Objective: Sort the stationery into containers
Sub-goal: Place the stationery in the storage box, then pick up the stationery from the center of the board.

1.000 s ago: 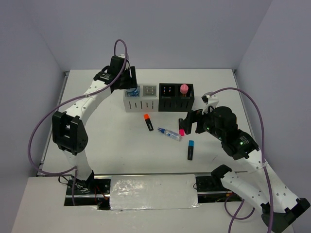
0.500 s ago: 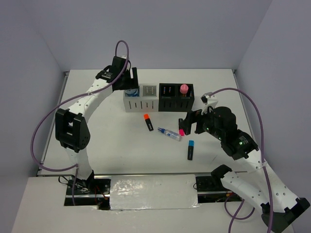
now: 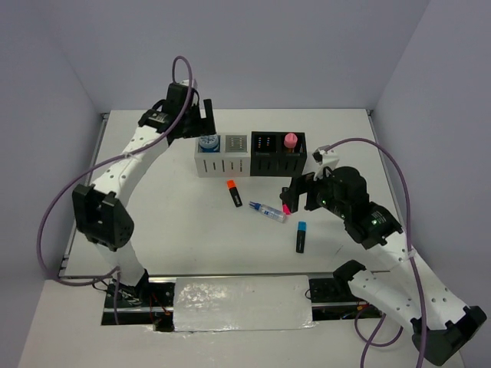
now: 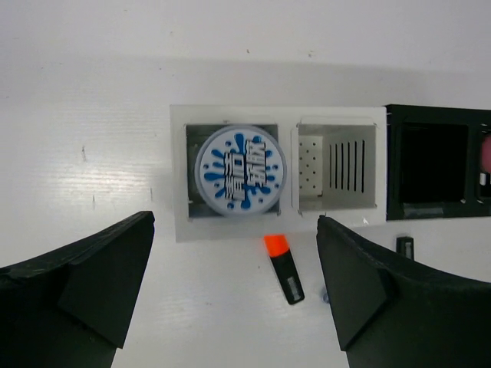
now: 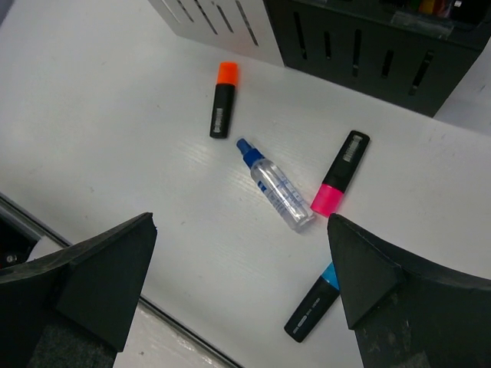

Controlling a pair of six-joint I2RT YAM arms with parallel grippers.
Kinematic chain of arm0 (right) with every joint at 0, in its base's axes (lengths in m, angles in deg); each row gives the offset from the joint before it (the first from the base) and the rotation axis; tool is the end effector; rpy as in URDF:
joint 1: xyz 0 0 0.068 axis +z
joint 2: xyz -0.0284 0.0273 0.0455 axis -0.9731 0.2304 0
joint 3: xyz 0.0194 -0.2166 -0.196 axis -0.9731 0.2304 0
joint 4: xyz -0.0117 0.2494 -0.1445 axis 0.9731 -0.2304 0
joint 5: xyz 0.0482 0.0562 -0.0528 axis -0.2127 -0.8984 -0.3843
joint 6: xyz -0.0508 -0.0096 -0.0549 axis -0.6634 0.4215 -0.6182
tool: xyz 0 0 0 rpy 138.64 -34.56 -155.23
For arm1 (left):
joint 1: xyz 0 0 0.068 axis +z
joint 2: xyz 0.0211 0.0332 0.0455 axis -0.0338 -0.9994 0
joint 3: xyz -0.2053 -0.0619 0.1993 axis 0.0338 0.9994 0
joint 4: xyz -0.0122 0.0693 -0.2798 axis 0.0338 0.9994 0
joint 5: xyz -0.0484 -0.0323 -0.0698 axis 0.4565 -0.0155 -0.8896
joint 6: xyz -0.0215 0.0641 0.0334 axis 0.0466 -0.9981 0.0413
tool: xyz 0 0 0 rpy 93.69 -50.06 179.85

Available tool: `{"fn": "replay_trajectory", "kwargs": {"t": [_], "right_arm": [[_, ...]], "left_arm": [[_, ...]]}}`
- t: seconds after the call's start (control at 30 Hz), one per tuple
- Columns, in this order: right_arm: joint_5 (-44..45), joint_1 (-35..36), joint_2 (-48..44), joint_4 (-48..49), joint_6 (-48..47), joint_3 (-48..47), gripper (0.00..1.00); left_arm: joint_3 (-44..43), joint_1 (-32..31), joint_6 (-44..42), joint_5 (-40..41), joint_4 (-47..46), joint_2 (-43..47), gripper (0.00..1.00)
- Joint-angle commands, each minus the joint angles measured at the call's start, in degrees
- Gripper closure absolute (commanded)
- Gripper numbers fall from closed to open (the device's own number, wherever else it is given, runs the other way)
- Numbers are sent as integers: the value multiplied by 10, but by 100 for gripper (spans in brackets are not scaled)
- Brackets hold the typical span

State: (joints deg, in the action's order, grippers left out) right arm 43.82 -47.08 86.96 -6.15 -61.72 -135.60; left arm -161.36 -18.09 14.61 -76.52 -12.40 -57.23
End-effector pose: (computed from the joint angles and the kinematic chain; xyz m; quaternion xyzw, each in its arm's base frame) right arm 0.1760 0.1053 0.3358 -0.1355 0.8317 0.2269 0.4883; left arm 0.4380 -0.1499 0.3653 -0.0898 0.8859 -0.1222 0.4384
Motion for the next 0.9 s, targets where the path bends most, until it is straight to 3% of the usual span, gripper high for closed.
{"fn": "replay_trajectory", "kwargs": {"t": [0.0, 0.2, 0.47, 0.6, 0.87], "right_arm": [[-12, 0, 39, 27, -18, 14, 0], [-5, 1, 146, 20, -56, 5, 3], [-4, 16, 321, 44, -114, -13, 15], [11, 34, 377, 62, -127, -22, 18], [41, 72, 467, 69, -132, -39, 26]], "left_arm": [[20, -3, 25, 18, 20, 122, 1], [218, -3, 28, -13, 18, 302, 1], [372, -3, -58, -14, 61, 469, 1], [403, -2, -68, 12, 67, 497, 1], [436, -1, -68, -25, 33, 488, 1]]}}
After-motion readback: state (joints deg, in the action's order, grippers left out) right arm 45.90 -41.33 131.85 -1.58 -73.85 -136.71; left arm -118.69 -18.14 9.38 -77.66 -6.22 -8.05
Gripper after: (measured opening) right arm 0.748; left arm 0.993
